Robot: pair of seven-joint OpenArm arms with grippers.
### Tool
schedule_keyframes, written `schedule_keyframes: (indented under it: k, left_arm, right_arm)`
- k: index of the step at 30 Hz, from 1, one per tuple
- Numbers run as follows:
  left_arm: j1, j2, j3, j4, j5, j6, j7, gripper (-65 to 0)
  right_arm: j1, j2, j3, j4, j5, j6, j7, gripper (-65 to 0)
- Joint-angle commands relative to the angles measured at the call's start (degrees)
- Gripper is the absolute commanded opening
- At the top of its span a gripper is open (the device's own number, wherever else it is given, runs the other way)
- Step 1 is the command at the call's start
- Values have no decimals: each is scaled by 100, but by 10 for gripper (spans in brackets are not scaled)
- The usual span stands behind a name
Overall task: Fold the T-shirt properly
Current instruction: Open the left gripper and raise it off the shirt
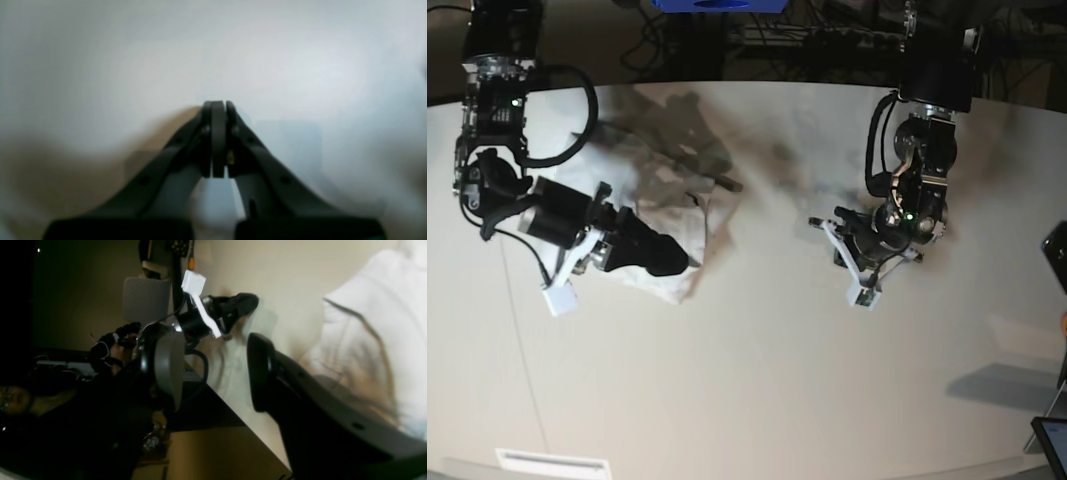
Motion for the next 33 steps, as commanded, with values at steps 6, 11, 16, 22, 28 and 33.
schedule_keyframes:
  k: [6,11,16,22,28,33]
  left_arm:
    - [7,-35,-28,322,-50,-137,-84,-650]
    - [227,-166,-28,453,-50,-146,-110,-650]
    - [570,-210,-28,1069,-41,-146,-101,-650]
    - [983,-210,-28,1675,-41,-146,-93,-650]
    - [1238,-193,-28,1737,-41,-146,-93,-650]
    - [1300,-202,-19,1746,-41,-146,-93,-650]
  right_arm:
    - [95,279,48,101,-848,-339,44,-605]
    - [-345,314,48,356,-1736,-901,26,-649]
    - [-600,507,48,444,-2158,-1499,70,-649]
    - [-846,499,418,505,-2158,-1640,26,-649]
    - [-960,446,374,426,-2175,-1798,18,-649]
    - [-916,261,-268,-119,-2193,-1798,141,-649]
